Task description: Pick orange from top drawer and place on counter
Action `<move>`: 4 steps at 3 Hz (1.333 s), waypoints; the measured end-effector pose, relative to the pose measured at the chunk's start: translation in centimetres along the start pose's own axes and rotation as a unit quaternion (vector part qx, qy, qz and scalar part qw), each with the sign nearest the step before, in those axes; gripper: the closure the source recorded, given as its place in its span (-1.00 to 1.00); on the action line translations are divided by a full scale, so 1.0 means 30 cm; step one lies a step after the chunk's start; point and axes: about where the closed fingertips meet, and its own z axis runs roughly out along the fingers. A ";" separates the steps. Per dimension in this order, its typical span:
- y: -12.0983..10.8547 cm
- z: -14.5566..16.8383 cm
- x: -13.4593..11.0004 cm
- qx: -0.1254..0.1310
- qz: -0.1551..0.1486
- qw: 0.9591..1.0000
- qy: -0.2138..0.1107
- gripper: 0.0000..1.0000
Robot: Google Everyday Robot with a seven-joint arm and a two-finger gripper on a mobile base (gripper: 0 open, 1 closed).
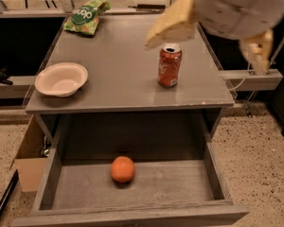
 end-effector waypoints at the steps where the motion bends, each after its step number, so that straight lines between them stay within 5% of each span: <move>1: -0.173 0.100 -0.027 -0.013 -0.083 0.996 -0.023 -1.00; 2: -0.319 0.286 -0.088 -0.046 -0.179 0.980 -0.077 -1.00; 3: -0.362 0.417 -0.089 -0.058 -0.212 0.970 -0.106 -1.00; 4: -0.383 0.401 -0.079 -0.045 -0.210 0.972 -0.091 -1.00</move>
Offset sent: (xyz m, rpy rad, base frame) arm 0.0429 0.1468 -0.1514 -0.3999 0.3835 0.5182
